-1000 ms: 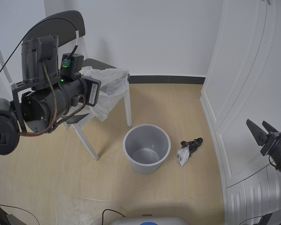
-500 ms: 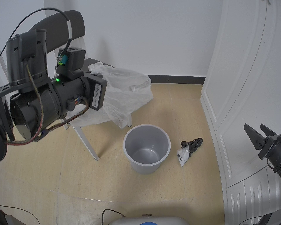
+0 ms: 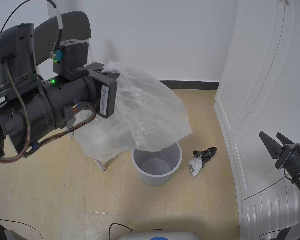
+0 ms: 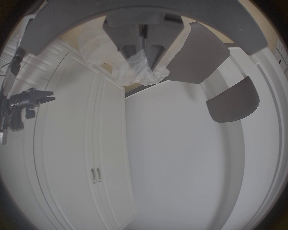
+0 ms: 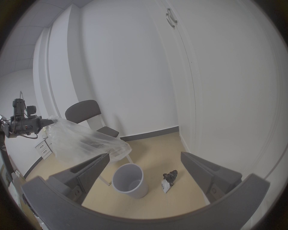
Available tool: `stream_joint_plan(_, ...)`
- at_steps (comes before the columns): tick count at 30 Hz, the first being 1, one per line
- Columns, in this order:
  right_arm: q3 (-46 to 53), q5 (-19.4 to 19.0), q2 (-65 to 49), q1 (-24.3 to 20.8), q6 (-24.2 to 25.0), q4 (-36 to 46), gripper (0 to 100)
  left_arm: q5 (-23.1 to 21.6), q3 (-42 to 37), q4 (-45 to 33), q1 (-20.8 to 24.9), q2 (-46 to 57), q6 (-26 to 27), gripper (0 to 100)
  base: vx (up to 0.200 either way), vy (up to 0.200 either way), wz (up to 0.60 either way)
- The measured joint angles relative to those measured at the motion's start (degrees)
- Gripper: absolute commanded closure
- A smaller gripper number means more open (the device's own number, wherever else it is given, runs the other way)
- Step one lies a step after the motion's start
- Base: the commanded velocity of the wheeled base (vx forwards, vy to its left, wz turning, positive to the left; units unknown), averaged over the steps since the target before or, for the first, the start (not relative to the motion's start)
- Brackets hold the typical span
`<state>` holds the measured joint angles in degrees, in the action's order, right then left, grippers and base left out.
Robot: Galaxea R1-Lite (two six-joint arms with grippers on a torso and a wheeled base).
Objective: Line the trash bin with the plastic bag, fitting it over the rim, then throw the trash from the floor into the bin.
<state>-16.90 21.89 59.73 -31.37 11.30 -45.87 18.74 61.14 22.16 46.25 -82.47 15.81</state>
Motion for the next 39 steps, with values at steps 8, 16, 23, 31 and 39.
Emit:
stream_joint_plan(8,0.3,0.0,1.7,0.5,1.5,0.9,0,-3.5,0.0,0.2,2.0,0.8,0.2,100,0.000,0.000,0.00)
stream_joint_plan(16,2.6,-1.8,3.9,0.7,1.5,5.0,0,-3.9,0.9,0.2,4.1,1.3,0.4,100,0.000,0.000,0.00)
stream_joint_plan(23,3.0,-6.2,5.6,0.7,5.6,6.7,0,-5.5,3.0,-0.1,6.2,2.0,0.5,100,0.000,0.000,0.00)
stream_joint_plan(31,2.8,-9.1,7.5,0.7,11.1,6.2,0,-5.6,5.0,-0.4,9.2,2.2,0.6,100,0.000,0.000,0.00)
stream_joint_plan(39,1.9,-11.9,7.6,0.9,14.8,5.8,0,-5.7,6.1,-0.5,11.5,2.2,1.1,100,0.000,0.000,0.00)
